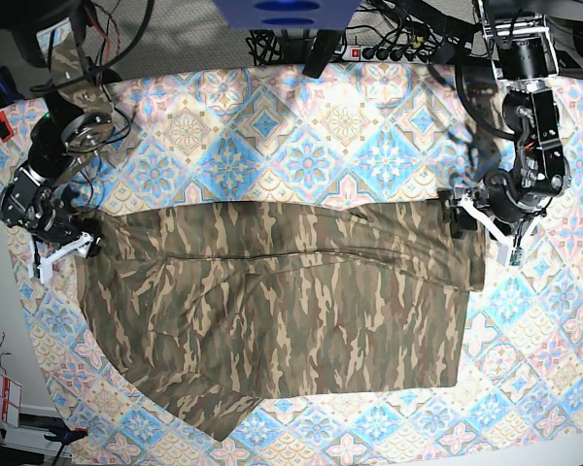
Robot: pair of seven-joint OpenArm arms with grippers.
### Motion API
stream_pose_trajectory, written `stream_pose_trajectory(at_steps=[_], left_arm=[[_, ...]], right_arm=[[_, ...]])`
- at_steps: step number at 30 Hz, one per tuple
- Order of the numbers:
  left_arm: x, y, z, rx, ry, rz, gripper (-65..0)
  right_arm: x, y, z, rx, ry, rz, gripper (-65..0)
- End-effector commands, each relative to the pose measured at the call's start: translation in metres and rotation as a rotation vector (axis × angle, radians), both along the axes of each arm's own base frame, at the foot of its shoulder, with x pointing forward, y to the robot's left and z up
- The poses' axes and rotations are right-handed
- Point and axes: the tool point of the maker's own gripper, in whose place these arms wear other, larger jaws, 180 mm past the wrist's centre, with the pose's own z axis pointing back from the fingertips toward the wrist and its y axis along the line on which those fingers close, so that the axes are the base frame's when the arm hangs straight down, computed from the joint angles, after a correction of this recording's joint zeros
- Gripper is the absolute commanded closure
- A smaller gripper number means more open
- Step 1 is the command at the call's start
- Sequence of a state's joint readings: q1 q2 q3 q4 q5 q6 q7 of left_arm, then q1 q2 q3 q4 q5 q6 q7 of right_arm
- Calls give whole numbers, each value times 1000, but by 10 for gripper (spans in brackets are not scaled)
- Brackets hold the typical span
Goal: Fold the T-shirt properly
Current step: 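Lay the folded collar edge down and open both grippers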
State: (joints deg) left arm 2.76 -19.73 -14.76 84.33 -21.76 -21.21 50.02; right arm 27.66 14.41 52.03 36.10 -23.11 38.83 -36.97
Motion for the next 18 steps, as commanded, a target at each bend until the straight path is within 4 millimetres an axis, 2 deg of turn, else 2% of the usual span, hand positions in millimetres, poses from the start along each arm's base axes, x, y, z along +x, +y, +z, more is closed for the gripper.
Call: stream_pose_trajectory(at_steps=[1, 7, 9, 13, 18], left_arm=[[11, 4, 15, 7, -52, -6, -455], [11, 4, 15, 7, -52, -6, -455], [11, 4, 15, 7, -52, -6, -455], [11, 4, 15, 8, -52, -6, -455], [14, 4, 17, 7, -58, -5, -448]], right_arm=[[-17, 20, -14, 37, 114, 63, -396], [-27, 24, -20, 49, 168, 77, -393], [-33, 44, -29, 79, 199, 100, -393], [-61, 67, -49, 118, 273, 125, -393], [-63, 74, -52, 126, 278, 131, -392]])
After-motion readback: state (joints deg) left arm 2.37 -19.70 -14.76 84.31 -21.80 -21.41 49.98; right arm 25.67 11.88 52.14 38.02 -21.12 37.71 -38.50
